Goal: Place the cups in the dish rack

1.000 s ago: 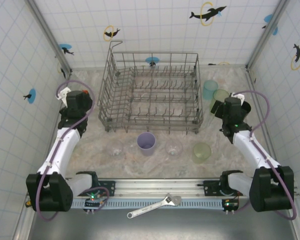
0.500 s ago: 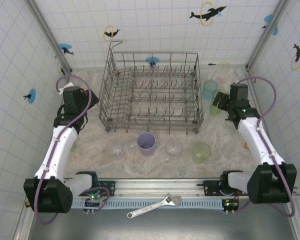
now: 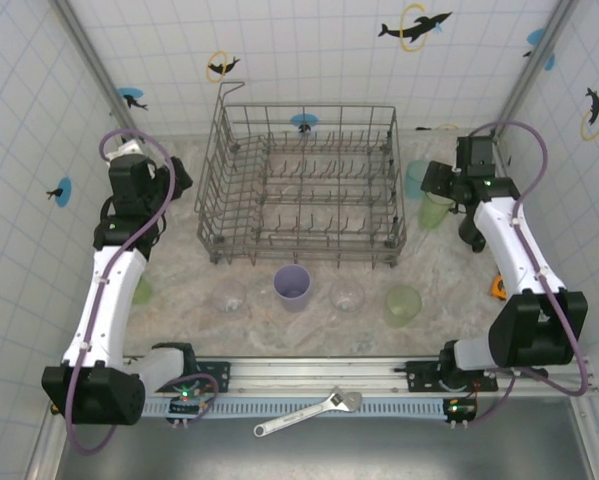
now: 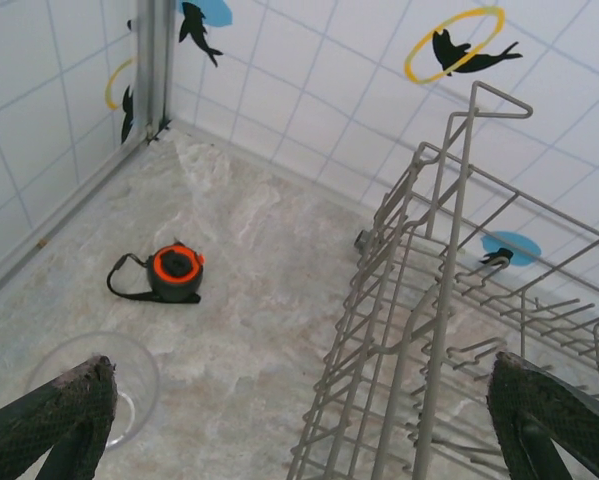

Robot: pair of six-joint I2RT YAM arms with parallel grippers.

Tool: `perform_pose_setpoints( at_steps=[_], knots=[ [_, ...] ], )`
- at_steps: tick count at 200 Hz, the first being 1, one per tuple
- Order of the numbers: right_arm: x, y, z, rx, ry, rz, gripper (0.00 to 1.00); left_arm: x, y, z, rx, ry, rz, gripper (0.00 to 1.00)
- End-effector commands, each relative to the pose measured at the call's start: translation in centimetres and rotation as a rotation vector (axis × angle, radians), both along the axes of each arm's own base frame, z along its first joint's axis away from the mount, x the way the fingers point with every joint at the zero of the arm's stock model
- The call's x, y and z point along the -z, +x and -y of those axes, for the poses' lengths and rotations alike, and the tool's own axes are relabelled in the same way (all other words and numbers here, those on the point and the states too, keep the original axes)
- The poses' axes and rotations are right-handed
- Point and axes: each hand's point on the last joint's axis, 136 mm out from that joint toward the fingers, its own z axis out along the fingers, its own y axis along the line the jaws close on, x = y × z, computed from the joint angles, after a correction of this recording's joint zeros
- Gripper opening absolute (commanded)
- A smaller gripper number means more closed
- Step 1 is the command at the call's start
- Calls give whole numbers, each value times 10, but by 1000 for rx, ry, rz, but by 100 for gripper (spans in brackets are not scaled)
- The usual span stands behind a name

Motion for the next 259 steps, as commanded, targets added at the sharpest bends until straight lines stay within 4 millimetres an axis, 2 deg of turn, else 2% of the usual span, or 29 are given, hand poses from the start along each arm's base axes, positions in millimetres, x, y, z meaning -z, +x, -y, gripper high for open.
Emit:
perform_pose_setpoints(
  at_steps=[1, 53, 73, 100, 158, 212, 259],
  knots=[
    [1, 4, -6, -12, -22, -48, 91, -5, -4, 6, 45, 26, 27, 98],
    [17, 13, -13, -35, -55, -107, 68, -17, -6, 15, 96, 0, 70, 98],
    [20, 17, -19, -54, -41, -119, 59, -17, -7, 16, 96, -3, 68, 98],
    [24, 22, -26, -74, -42, -132, 54, -14, -8, 12, 73, -4, 65, 98],
    [42, 32, -31, -109, -83, -226, 37, -17, -8, 15, 79, -32, 85, 98],
    [59, 34, -33, -106, -75, -288, 31, -20, -9, 16, 87, -34, 94, 98],
    [73, 32, -33, -101, -76, -327, 29, -10, -9, 17, 90, -36, 73, 97]
  ],
)
